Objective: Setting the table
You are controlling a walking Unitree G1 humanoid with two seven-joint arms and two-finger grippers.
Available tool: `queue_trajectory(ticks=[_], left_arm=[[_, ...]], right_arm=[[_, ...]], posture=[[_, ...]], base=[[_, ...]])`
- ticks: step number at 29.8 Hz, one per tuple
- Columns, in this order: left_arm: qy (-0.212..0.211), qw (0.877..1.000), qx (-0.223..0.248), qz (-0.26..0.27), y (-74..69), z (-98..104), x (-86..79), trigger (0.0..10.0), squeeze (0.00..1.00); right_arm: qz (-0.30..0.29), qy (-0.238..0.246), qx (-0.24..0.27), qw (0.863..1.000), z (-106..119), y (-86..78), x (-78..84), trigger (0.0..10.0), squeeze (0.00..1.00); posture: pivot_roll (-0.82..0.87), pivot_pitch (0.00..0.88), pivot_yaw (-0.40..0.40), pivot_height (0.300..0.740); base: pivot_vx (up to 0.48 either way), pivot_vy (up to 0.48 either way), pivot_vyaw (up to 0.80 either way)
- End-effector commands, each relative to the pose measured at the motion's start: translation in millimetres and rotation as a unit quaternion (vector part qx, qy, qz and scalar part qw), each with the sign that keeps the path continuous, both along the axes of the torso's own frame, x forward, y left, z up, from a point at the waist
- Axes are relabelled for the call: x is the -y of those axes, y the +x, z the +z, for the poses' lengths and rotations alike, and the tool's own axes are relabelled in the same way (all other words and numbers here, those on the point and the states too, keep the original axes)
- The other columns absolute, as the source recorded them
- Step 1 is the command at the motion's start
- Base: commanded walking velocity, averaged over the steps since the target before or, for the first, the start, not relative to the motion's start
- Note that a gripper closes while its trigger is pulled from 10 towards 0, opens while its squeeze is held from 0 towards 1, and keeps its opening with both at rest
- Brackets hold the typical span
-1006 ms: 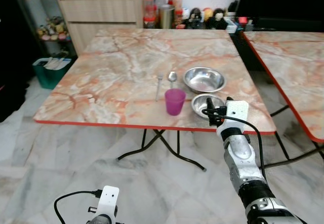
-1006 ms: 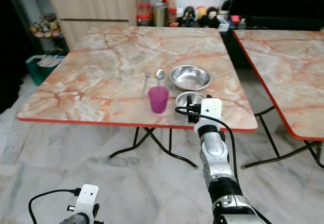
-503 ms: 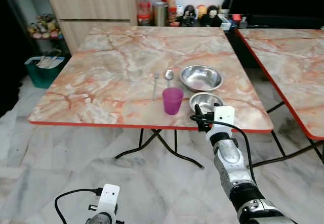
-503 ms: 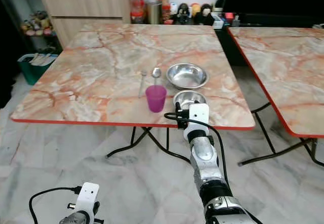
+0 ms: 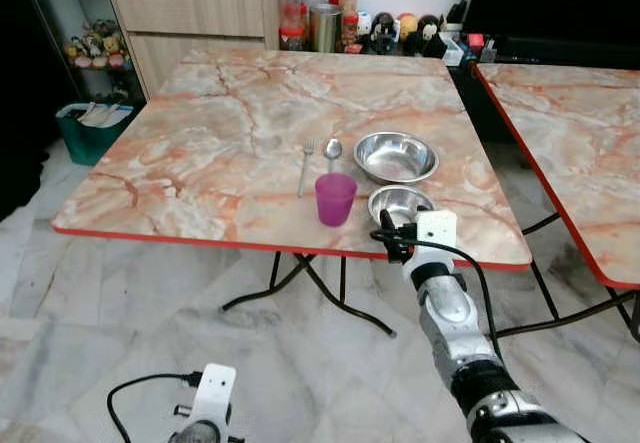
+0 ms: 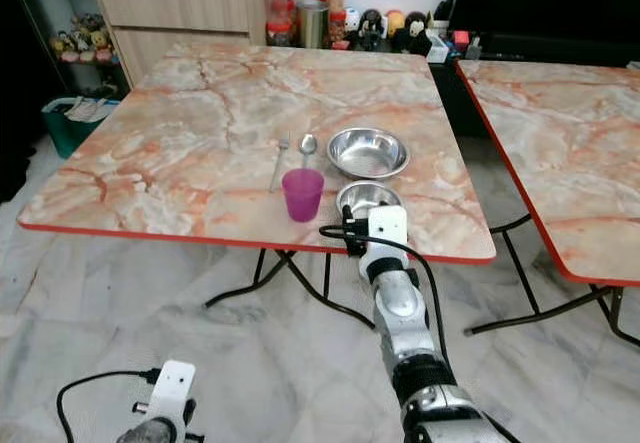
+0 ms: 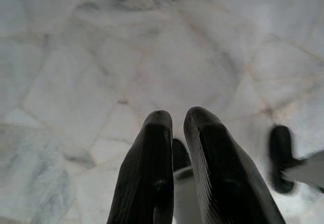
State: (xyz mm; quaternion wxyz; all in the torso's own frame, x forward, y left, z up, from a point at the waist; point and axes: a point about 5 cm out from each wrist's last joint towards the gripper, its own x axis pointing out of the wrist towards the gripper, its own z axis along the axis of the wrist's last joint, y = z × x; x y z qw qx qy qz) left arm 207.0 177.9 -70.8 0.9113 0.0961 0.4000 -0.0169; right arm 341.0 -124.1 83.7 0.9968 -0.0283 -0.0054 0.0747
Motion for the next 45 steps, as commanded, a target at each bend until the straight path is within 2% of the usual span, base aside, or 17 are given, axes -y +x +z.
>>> queue_trajectory(ticks=[1,8,19,30,45], left_arm=[[-0.005,1.000,-0.009,-0.003,-4.9,-3,5.7,10.0,0.00],[-0.004,1.000,-0.010,0.001,-6.2,-4,3.8,10.0,0.00],[-0.019,1.000,-0.002,0.021,-4.7,-3,3.8,10.0,0.00],[-0.014,1.000,-0.007,0.022,-5.4,-4,3.7,10.0,0.00],[-0.015,1.000,-0.010,0.017,-5.7,-4,5.1,10.0,0.00]], right_arm=[[-0.007,-0.005,0.004,1.000,0,0.2,7.3,10.0,0.00],[-0.006,-0.005,0.003,1.000,0,0.2,7.3,10.0,0.00],[0.005,-0.003,0.002,1.000,0,0.7,3.9,10.0,0.00],[0.017,-0.021,0.016,0.999,3,-0.2,-1.1,10.0,0.00],[0.020,0.000,0.005,1.000,0,-1.1,-4.5,10.0,0.00]], posture=[[0.07,0.000,-0.023,0.740],[0.07,0.000,-0.020,0.740],[0.06,0.000,-0.030,0.740],[0.06,0.000,-0.027,0.740],[0.06,0.000,-0.025,0.740]], base=[[0.000,-0.364,0.00],[0.000,-0.343,0.00],[0.000,0.000,0.00],[0.000,0.000,0.11],[0.259,0.000,0.05]])
